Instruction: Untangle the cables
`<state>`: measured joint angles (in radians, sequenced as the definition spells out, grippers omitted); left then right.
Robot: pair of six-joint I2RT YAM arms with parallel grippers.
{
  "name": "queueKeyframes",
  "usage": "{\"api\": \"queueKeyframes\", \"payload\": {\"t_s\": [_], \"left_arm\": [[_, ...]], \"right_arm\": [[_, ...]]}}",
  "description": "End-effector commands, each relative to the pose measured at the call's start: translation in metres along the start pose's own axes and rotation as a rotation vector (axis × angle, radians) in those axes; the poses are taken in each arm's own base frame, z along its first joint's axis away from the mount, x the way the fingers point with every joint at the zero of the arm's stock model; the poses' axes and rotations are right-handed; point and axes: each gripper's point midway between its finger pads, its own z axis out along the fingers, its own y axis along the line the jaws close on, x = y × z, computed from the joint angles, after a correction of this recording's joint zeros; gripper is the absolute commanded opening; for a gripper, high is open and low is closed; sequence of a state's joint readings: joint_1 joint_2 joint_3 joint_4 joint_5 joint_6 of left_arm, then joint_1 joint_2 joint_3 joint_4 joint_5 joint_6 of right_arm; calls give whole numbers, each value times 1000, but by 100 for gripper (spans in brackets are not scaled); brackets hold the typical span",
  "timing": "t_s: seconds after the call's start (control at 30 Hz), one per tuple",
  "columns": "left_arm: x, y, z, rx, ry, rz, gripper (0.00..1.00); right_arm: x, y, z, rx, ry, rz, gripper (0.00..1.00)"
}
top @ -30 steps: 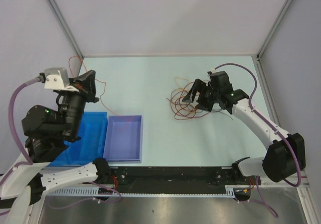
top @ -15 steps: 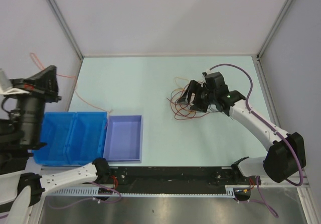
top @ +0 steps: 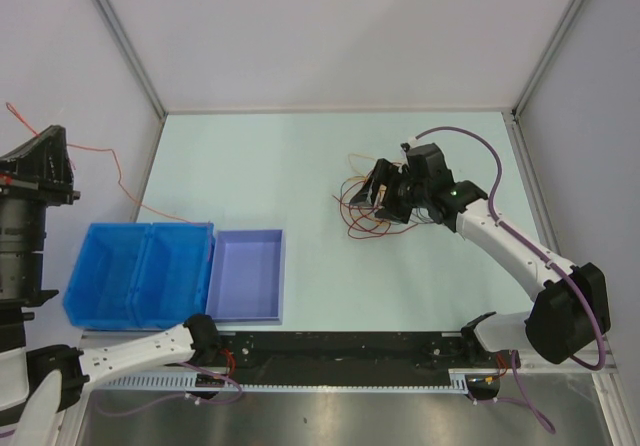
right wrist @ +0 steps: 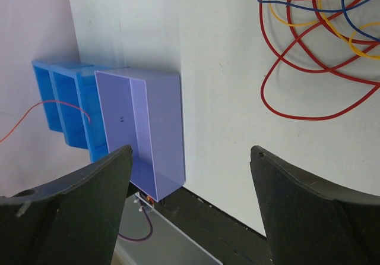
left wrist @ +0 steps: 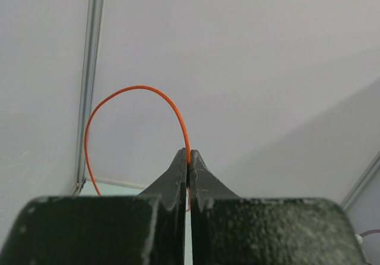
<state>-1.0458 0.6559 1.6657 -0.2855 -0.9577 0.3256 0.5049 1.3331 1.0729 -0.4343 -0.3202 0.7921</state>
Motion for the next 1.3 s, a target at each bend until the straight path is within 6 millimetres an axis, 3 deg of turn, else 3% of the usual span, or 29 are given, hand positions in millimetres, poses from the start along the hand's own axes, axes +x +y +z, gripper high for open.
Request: {"api": "queueKeyframes", "payload": {"t_s": [0.0,0.1,0.27,0.47,0.57,0.6,0.73,0.83,0.93,1.07,1.17,1.27], "left_arm": [[-41,11,0,3,-85,-38,0],[-65,1,5,52,-132,-73,0],[-89,-22,9,151,-175,-124,1],[-95,-13,8,126,-193,-137,0],[-82,-6,5,99,-177,-124,0],[-65,-8,6,80,-147,-98,0],[-44,16,-7,24,-132,-113,0],[-18,21,-11,-14,-90,-91,0],[18,30,-18,-66,-33,-67,0],[84,41,-30,-168,78,11,0],[110,45,-36,-202,115,33,0],[110,54,-42,-219,106,-13,0]], "right_arm": [[-1,9,2,-33,-9,-14,84],[0,9,4,-27,-7,-15,84],[3,6,4,-14,-3,-15,84],[3,2,1,2,-4,-28,85],[5,2,3,4,3,-30,84],[5,1,3,7,4,-28,85],[8,0,5,13,17,-34,84],[11,-3,6,22,25,-39,84],[14,-6,6,35,35,-47,84],[16,-10,6,56,42,-55,85],[18,-12,5,64,47,-62,84],[18,-13,4,69,48,-64,85]]}}
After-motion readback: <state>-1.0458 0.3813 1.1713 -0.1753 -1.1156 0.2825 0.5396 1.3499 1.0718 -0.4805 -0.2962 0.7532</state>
